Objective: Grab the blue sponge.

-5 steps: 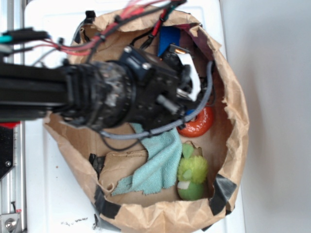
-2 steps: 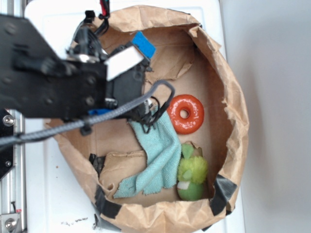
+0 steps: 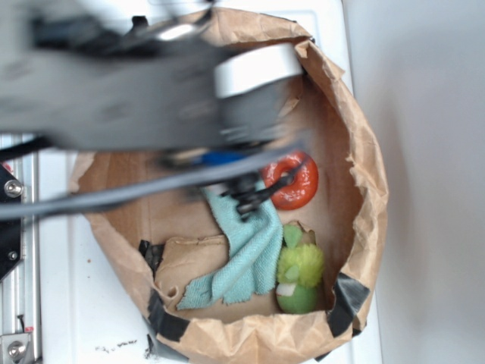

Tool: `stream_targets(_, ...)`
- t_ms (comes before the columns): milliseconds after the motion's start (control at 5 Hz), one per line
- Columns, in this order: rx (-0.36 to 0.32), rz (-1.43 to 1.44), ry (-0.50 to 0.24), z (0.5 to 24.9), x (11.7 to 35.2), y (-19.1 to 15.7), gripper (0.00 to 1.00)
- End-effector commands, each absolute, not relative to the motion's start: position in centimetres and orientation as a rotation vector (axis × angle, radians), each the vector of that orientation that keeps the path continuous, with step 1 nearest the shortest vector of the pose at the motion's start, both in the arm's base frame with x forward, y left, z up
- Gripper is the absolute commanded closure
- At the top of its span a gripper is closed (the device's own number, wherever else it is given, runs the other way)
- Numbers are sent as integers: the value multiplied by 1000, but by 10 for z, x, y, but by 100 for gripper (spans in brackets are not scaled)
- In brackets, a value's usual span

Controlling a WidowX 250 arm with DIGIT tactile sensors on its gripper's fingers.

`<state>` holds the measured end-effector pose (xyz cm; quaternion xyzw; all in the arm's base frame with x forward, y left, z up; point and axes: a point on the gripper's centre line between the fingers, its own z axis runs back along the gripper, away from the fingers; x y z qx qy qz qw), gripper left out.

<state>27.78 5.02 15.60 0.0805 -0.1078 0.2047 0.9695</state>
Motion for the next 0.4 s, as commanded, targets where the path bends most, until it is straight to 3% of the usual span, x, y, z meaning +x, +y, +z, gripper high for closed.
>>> stream_targets(0,123,260,-125,221,273,72,100)
stream_targets(200,222,261,-209,224,268,72,82)
